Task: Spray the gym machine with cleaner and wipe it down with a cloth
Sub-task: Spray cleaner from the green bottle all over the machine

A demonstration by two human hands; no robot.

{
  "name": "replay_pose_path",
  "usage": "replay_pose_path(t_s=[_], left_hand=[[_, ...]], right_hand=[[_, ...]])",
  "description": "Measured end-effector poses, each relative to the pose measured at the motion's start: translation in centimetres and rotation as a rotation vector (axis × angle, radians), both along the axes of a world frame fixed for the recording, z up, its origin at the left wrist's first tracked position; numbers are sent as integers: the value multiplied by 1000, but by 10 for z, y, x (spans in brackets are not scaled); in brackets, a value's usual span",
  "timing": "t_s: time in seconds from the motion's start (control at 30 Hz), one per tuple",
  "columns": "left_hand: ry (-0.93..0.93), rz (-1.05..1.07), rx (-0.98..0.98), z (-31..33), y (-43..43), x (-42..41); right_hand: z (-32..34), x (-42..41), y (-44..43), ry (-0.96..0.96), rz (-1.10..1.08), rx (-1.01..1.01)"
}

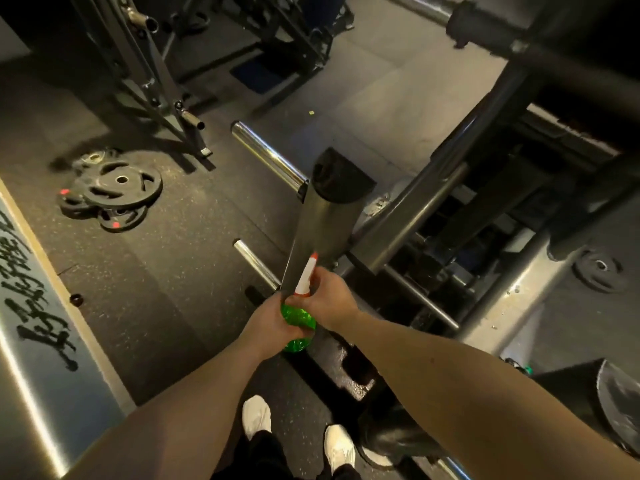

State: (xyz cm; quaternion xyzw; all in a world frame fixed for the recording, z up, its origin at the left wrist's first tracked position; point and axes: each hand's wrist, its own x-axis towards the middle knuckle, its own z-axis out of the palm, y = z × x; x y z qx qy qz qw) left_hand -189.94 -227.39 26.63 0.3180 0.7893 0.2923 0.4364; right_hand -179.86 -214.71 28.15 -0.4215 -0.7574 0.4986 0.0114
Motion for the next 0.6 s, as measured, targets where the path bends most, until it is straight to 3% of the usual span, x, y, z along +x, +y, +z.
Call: replay_pose_path(t_s=[0.23,0.6], left_hand=[[-2,-84,7,-9,-8,-41],[-105,-76,-163,-136,-30,-66]], right_hand=[[-3,-35,-21,-30,-111,-40],[-136,-61,-42,-183,-122,-147]])
